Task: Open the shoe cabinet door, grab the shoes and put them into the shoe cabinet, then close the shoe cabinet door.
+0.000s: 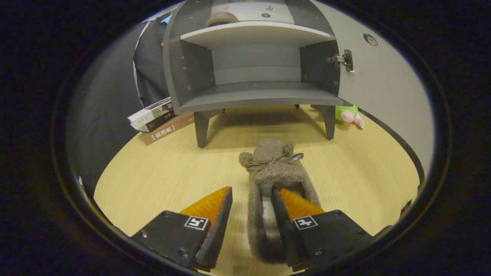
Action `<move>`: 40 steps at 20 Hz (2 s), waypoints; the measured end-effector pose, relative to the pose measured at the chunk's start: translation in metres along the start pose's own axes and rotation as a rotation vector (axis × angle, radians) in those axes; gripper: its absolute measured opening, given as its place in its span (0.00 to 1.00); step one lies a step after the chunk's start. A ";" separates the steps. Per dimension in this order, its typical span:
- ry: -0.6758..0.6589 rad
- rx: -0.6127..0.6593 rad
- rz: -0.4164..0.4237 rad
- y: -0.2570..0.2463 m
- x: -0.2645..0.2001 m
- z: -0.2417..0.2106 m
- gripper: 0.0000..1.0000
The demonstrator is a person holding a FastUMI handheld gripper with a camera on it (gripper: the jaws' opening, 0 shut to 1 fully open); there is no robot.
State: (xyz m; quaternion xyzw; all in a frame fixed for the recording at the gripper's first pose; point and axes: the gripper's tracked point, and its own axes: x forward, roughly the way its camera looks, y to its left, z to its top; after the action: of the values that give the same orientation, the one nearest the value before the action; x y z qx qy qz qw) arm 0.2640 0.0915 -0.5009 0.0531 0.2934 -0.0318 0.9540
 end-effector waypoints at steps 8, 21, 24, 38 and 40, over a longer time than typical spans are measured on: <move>-0.069 0.006 0.112 -0.003 -0.013 0.012 0.09; -0.378 -0.115 0.170 0.012 -0.181 0.109 0.08; -0.441 -0.123 0.188 0.016 -0.217 0.138 0.09; -0.550 -0.116 0.134 0.031 -0.237 0.348 0.08; -0.565 -0.096 0.112 0.030 -0.234 0.387 0.08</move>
State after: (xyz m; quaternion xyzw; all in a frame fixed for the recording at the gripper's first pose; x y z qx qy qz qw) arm 0.2885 0.0819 -0.0481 0.0129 0.0141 0.0214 0.9996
